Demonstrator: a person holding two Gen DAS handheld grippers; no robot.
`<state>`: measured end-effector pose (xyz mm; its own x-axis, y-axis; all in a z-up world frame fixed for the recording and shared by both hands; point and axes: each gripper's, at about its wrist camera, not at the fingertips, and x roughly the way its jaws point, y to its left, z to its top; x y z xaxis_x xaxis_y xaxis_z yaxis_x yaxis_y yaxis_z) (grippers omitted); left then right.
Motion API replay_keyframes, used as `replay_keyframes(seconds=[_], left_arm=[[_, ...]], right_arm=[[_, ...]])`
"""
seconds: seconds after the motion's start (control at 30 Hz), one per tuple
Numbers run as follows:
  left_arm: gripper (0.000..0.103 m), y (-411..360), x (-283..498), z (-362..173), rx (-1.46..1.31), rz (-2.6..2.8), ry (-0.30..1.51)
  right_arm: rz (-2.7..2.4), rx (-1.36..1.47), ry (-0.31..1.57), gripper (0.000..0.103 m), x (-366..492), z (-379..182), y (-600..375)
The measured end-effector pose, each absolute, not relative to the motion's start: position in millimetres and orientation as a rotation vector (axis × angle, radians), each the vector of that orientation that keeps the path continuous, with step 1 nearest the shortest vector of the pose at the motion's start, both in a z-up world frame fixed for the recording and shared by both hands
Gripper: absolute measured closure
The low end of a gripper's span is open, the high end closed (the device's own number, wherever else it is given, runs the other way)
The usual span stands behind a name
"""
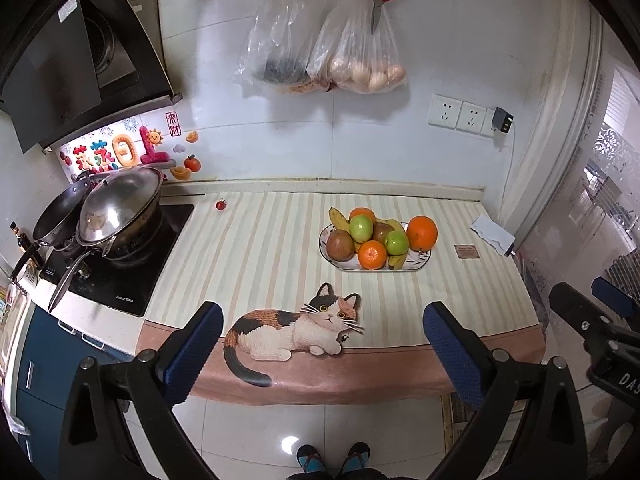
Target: Organize fruits
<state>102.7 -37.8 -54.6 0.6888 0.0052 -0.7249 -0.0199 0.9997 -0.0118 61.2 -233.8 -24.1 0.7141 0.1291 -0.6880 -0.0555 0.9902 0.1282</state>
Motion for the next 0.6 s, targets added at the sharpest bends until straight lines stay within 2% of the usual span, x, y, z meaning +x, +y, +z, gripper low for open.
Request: replay_keyframes(seconds=[0.6], left_arm=[[0.000,-54,138,-82,0.015,0.018,0.856]], right_arm=[[0.043,0.073,0.812,0.000,103,-58,-249]])
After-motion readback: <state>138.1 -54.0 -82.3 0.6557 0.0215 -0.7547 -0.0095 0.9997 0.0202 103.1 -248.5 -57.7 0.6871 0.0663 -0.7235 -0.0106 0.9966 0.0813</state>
